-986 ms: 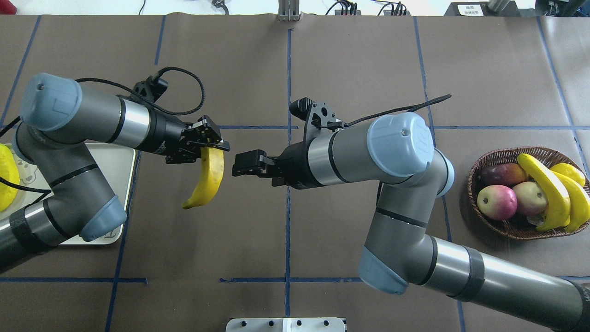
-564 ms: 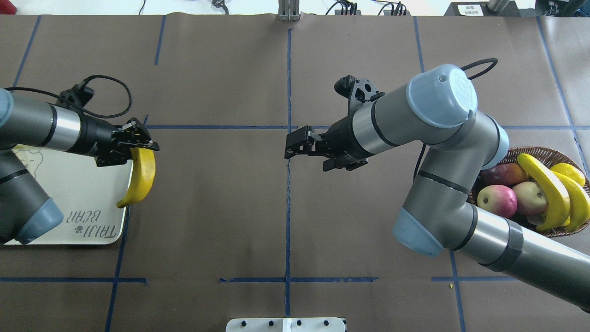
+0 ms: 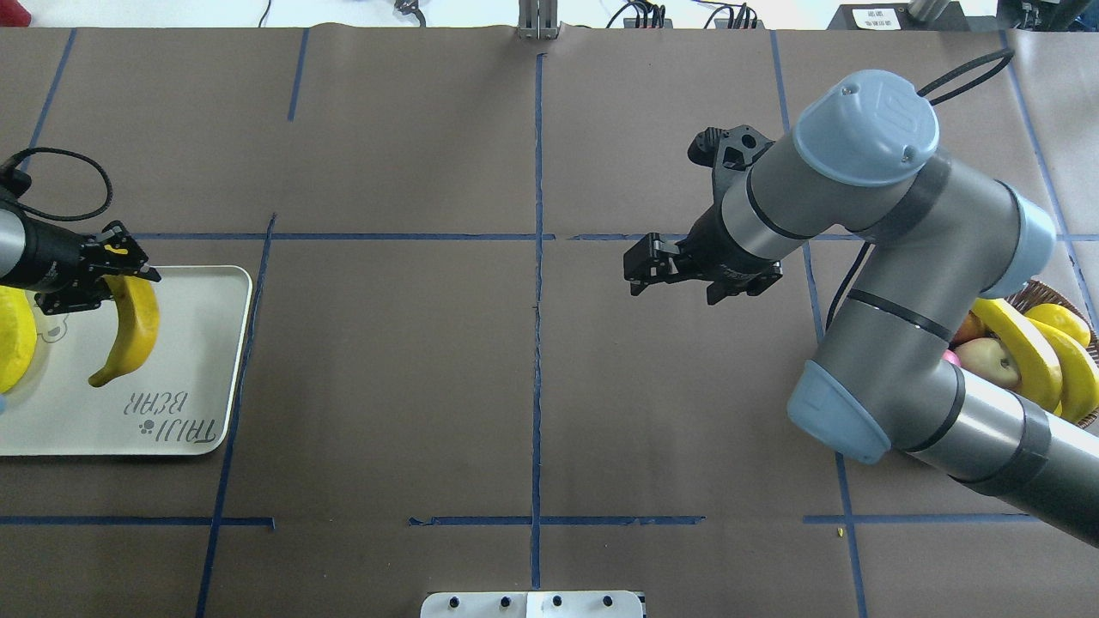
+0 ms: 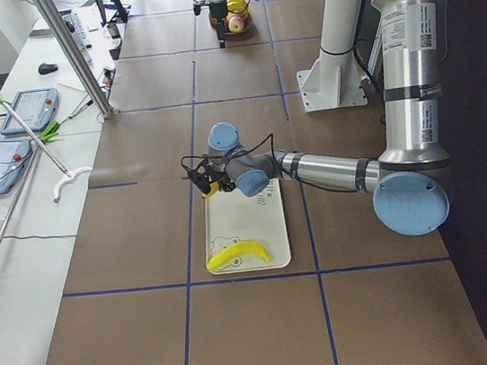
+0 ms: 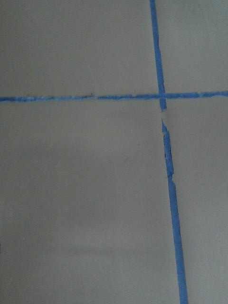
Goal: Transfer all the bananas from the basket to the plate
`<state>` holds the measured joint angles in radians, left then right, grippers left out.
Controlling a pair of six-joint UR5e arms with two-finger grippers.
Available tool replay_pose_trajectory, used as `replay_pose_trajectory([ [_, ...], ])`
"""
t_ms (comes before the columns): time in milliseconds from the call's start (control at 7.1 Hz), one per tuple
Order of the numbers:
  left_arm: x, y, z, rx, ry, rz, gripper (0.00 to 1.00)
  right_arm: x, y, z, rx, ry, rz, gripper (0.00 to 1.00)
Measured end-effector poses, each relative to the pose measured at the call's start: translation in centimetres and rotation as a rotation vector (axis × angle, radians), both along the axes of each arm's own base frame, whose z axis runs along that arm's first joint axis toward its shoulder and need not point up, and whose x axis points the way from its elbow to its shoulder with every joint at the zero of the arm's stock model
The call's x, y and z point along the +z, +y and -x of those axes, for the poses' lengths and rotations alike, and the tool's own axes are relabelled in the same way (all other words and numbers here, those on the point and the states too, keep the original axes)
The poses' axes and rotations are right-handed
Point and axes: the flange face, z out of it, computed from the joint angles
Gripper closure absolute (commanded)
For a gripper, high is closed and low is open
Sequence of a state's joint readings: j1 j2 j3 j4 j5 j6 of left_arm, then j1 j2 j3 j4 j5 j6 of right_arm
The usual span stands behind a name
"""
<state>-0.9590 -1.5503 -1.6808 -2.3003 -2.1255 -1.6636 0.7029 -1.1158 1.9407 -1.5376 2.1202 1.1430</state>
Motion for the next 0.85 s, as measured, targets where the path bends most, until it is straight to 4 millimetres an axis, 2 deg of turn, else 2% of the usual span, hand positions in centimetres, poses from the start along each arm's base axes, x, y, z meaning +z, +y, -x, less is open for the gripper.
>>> replay_pose_trajectory([
  [141, 2.5, 0.4, 1.3, -0.011, -0.066, -0.002, 0.97, 1.1, 0.3, -1.1, -0.019, 0.036, -0.015, 0.00],
  [282, 4.8, 0.5, 2.2, -0.038, -0.131, -0.001, 0.93, 1.8, 0.5, -1.6, -0.027, 0.053, -0.020, 0.00],
  [423, 7.1, 0.4, 2.7, -0.069, -0.194, 0.002, 0.64, 2.1, 0.6, -1.8, -0.030, 0.060, -0.021, 0.00],
  [564, 8.6, 0.3, 2.9, -0.083, -0.233, 0.006, 0.01, 2.3, 0.6, -1.8, -0.032, 0.062, -0.021, 0.00],
  [846, 9.7, 0.2, 3.3, -0.046, -0.270, -0.030, 0.00, 2.3, 0.7, -1.8, -0.034, 0.063, -0.021, 0.00],
])
